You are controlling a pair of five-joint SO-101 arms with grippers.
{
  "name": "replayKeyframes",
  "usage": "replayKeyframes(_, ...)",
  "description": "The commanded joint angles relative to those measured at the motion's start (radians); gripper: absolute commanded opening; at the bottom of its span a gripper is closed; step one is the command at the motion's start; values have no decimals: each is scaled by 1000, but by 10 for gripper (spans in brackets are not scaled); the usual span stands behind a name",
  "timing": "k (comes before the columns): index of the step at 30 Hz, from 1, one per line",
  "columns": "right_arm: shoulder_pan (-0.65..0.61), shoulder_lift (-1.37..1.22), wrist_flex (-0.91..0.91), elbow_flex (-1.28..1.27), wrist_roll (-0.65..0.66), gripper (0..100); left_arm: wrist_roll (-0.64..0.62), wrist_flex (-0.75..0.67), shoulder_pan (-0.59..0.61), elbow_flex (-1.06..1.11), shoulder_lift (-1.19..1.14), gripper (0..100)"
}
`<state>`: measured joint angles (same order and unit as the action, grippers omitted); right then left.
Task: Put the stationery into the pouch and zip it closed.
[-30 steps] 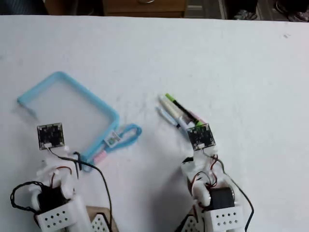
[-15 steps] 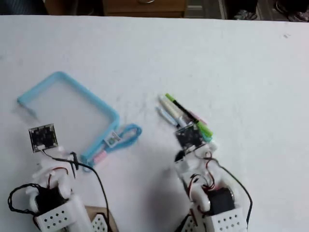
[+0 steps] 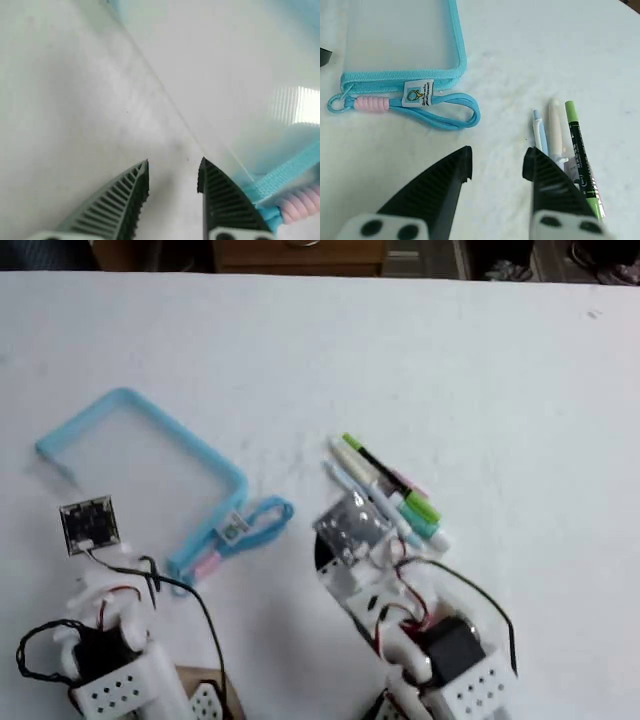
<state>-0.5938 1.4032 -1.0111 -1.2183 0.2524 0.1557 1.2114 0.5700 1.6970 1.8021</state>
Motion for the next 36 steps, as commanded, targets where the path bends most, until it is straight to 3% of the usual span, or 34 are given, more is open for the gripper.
replayKeyframes(1, -5, -306, 13, 209, 9, 180, 3, -12, 2, -5, 10, 176)
replayKeyframes(6, -113, -707, -81, 419, 109, 204, -6, -14, 2, -5, 10, 177)
replayKeyframes(11, -173, -983, -81, 615, 117, 219, -6, -14, 2, -5, 10, 178)
replayKeyframes(16, -174, -1193, -82, 816, 253, 217, -6, -14, 2, -5, 10, 180)
replayKeyframes(29, -119, -1770, -65, 1166, 265, 214, -5, -14, 2, -5, 10, 180)
replayKeyframes(36, -105, -1906, -151, 1284, 471, 23, 2, -14, 2, -5, 10, 180)
